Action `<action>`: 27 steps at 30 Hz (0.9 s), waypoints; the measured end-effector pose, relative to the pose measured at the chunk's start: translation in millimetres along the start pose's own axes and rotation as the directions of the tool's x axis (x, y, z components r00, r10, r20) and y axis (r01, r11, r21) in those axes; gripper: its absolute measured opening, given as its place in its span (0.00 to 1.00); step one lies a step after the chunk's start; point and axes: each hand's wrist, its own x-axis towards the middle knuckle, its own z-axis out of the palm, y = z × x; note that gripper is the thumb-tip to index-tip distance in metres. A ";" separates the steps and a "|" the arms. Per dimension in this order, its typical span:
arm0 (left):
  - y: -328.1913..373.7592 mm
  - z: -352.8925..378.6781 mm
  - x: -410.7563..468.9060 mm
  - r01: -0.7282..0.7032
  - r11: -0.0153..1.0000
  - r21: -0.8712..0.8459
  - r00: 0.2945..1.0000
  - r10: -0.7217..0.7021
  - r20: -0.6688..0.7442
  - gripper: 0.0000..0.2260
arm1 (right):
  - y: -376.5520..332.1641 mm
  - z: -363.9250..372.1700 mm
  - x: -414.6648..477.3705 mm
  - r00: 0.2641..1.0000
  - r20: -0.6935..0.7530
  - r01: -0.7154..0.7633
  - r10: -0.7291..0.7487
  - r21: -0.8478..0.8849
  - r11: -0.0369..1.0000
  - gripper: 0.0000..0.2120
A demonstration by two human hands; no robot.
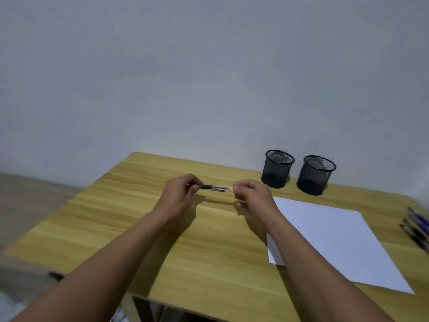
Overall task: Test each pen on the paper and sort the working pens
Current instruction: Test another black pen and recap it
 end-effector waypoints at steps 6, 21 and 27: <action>47.9 18.6 0.0 0.012 0.973 -0.230 0.999 0.000 0.054 0.05 | -9.0 -15.7 -23.2 0.999 0.010 -0.040 0.039 0.328 0.944 0.01; 96.6 60.3 5.5 -0.113 0.973 -0.203 0.976 0.146 0.159 0.05 | -12.4 -68.9 -32.5 0.979 -0.174 0.154 -0.106 0.290 0.945 0.05; 102.1 62.6 14.2 -0.101 0.976 -0.194 0.971 0.139 0.193 0.06 | -6.6 -75.0 -30.8 0.980 -0.159 0.160 -0.123 0.250 0.955 0.03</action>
